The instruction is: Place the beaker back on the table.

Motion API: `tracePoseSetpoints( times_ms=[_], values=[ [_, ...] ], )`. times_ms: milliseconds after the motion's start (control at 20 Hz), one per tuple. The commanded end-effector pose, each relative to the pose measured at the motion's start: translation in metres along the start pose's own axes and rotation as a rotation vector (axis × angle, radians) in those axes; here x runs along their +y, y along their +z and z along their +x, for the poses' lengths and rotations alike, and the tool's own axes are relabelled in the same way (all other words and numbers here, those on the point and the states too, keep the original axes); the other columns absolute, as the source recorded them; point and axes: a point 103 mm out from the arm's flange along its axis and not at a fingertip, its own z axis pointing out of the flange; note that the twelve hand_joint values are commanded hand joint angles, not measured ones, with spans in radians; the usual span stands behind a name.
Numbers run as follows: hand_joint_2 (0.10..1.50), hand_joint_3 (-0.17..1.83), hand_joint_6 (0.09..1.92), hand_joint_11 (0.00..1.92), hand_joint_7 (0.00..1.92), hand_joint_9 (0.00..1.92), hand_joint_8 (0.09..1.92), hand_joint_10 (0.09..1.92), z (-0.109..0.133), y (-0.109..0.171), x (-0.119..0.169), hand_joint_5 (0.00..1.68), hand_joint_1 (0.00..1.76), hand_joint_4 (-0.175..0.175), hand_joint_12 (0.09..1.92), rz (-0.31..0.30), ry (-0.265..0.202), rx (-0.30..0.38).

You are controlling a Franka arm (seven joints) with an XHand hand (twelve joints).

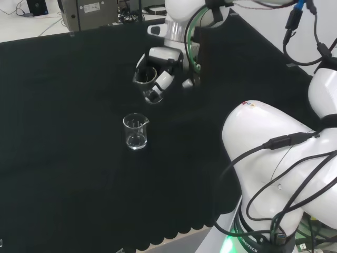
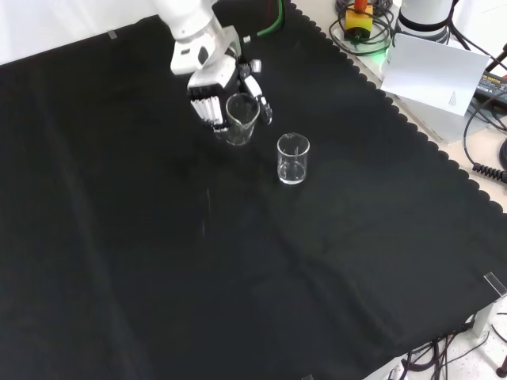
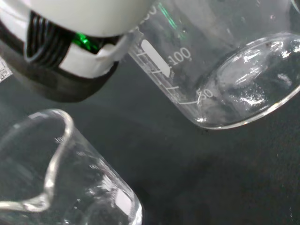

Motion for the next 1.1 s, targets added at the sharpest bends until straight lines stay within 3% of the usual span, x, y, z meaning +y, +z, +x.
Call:
tracePoseSetpoints(
  times_ms=[50, 700, 850, 1100],
  values=[
    [0.65, 0.62, 0.56, 1.50, 1.37, 1.83, 0.53, 0.09, -0.031, 0.023, 0.014, 1.31, 1.32, -0.175, 0.48, -0.021, -0.011, -0.001],
    [0.66, 0.61, 0.55, 1.50, 1.37, 1.83, 0.52, 0.09, -0.060, 0.042, 0.021, 1.31, 1.32, -0.175, 0.48, -0.099, 0.023, 0.089],
    [0.66, 0.61, 0.55, 1.50, 1.37, 1.83, 0.52, 0.09, -0.063, 0.044, 0.022, 1.31, 1.32, -0.175, 0.48, -0.109, -0.009, 0.114],
    [0.66, 0.60, 0.54, 1.50, 1.37, 1.83, 0.52, 0.09, -0.068, 0.050, 0.024, 1.31, 1.32, -0.175, 0.48, -0.117, 0.003, 0.135]
  ],
)
